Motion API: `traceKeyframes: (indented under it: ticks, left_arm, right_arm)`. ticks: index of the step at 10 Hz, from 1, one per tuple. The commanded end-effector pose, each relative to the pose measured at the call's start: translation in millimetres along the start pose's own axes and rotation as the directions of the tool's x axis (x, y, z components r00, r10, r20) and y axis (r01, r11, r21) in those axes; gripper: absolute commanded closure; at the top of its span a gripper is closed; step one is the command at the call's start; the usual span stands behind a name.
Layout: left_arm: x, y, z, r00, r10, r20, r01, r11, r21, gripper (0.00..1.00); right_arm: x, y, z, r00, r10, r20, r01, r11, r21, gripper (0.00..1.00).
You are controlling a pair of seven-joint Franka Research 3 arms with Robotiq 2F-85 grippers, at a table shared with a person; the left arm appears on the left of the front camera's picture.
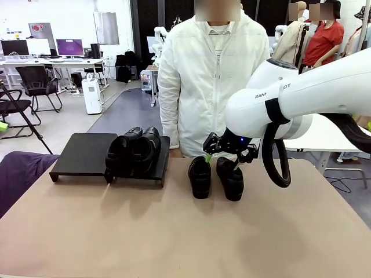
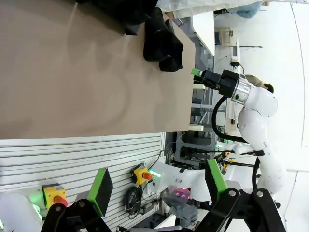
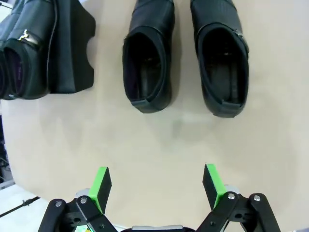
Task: Organize the shoes by placing them on the stand.
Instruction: Pick up one Shoe and place it in the middle of the table.
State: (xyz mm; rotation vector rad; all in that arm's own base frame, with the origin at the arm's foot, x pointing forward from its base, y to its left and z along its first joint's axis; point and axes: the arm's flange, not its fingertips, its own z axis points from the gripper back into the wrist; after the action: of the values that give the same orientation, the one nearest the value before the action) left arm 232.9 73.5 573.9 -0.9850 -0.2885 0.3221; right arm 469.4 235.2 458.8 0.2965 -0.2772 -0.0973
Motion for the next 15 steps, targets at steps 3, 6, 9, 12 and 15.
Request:
traceKeyframes:
  ticks: [3, 6, 9, 12, 15]
  left_arm:
    - [0, -1, 1, 1.000, -0.007, -0.003, 0.007, 1.000, -0.021, 0.00]
    - [0, -1, 1, 1.000, -0.007, -0.003, 0.007, 1.000, -0.021, 0.00]
    - [0, -1, 1, 1.000, -0.007, -0.003, 0.007, 1.000, -0.021, 0.00]
    - [0, -1, 1, 1.000, -0.007, -0.003, 0.007, 1.000, -0.021, 0.00]
    - [0, -1, 1, 1.000, -0.007, -0.003, 0.007, 1.000, -0.021, 0.00]
  right_arm:
    - [57, 18, -22, 0.997, 0.004, -0.073, -0.014, 0.990, -0.138, 0.00]
    - [89, 40, -72, 0.983, -0.005, -0.184, -0.031, 0.982, -0.189, 0.00]
    - [93, 48, -97, 0.971, -0.010, -0.240, -0.033, 0.984, -0.175, 0.00]
    - [95, 40, -118, 0.961, -0.054, -0.270, -0.002, 0.979, -0.203, 0.00]
    - [101, 34, -130, 0.962, -0.087, -0.260, 0.036, 0.980, -0.196, 0.00]
